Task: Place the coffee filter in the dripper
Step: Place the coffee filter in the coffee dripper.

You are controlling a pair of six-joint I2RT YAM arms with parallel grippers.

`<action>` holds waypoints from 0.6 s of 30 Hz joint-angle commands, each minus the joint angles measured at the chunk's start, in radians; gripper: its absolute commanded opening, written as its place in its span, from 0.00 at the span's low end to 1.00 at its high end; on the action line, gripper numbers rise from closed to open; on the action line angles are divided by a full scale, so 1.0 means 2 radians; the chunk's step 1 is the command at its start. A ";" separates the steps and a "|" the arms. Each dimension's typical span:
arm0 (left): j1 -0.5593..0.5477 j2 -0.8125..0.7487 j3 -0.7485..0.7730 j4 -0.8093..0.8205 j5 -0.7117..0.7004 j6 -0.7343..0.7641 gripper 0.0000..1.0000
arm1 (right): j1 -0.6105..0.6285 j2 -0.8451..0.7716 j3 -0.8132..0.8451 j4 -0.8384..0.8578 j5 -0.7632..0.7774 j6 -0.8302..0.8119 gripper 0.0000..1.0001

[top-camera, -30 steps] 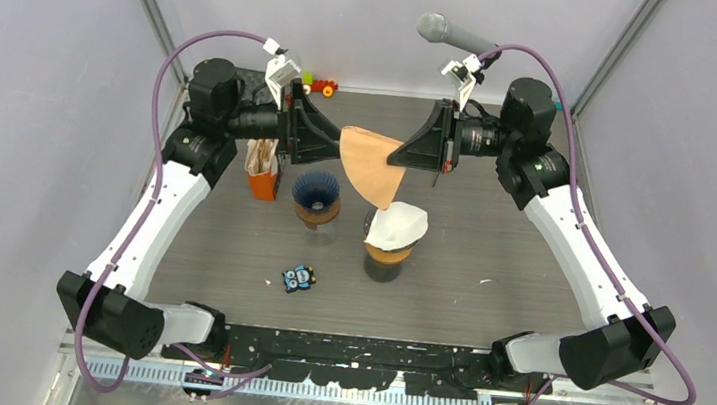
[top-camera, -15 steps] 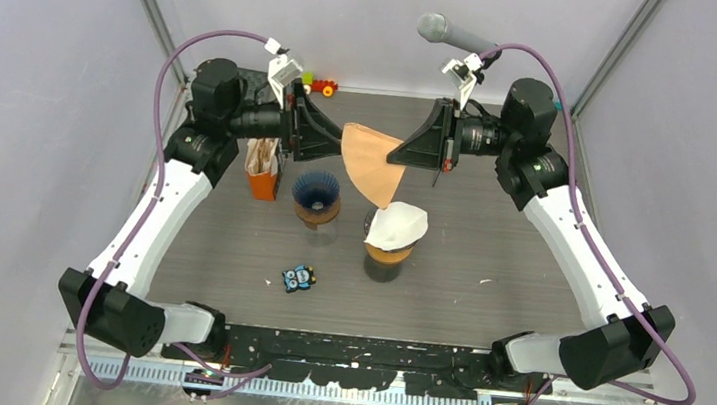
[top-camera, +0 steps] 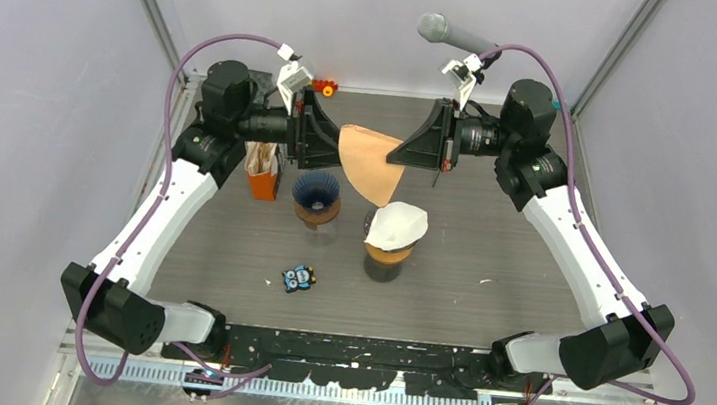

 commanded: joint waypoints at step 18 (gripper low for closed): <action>-0.027 0.007 0.046 -0.062 -0.028 0.046 0.46 | -0.003 0.006 0.015 -0.028 0.013 -0.028 0.00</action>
